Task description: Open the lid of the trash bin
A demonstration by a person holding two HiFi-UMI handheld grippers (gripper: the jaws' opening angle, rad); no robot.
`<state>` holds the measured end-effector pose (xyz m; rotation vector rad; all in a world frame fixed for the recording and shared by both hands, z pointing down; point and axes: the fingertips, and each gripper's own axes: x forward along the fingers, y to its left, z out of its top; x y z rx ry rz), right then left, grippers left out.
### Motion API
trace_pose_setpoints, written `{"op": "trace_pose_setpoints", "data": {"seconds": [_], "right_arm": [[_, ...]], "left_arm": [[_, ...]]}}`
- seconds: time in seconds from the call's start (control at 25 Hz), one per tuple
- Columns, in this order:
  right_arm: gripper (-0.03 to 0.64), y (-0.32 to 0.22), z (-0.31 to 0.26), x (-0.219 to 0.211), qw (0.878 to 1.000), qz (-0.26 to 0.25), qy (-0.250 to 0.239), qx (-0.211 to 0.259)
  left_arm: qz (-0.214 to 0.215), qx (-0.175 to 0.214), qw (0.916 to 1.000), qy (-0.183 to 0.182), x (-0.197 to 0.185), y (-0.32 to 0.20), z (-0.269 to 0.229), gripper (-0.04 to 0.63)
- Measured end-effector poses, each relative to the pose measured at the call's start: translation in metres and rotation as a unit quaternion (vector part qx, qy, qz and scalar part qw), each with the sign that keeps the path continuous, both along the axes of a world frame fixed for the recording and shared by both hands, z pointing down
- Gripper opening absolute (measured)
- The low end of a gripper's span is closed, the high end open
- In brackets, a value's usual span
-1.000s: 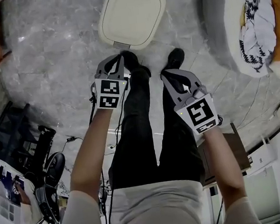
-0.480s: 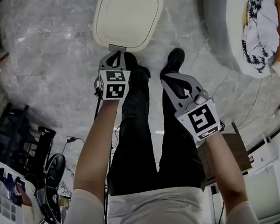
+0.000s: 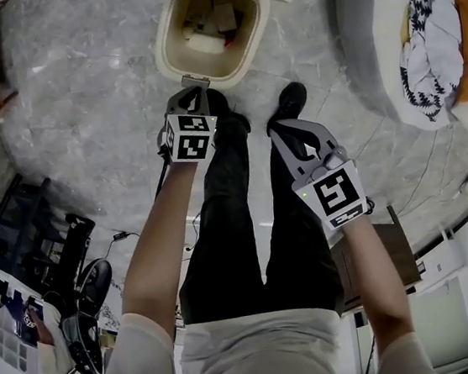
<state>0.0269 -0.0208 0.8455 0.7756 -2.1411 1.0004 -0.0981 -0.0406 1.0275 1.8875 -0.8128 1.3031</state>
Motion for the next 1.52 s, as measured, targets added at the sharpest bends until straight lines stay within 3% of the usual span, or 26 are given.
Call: {"op": "trace_pose_setpoints", "data": {"seconds": [0.44, 0.92, 1.08, 1.28, 1.52], "right_arm": [[0.032, -0.019, -0.044, 0.001, 0.999, -0.013, 0.016, 0.035], [0.032, -0.034, -0.125, 0.004, 0.996, -0.015, 0.049, 0.074], [0.032, -0.043, -0.153, 0.01, 0.995, -0.003, 0.061, 0.084], [0.032, -0.053, -0.186, 0.017, 0.992, 0.027, 0.071, 0.099], [0.032, -0.068, -0.234, 0.021, 0.987, 0.061, 0.074, 0.127]], "left_arm": [[-0.011, 0.008, 0.9997, 0.022, 0.008, -0.018, -0.046, 0.018], [-0.023, 0.047, 0.9959, 0.073, 0.005, -0.022, -0.161, 0.018], [-0.021, 0.077, 0.9924, 0.094, 0.004, -0.033, -0.213, 0.018], [-0.064, 0.089, 0.9847, 0.135, -0.005, -0.04, -0.274, 0.018], [-0.082, 0.109, 0.9744, 0.179, -0.021, -0.049, -0.347, 0.018]]}}
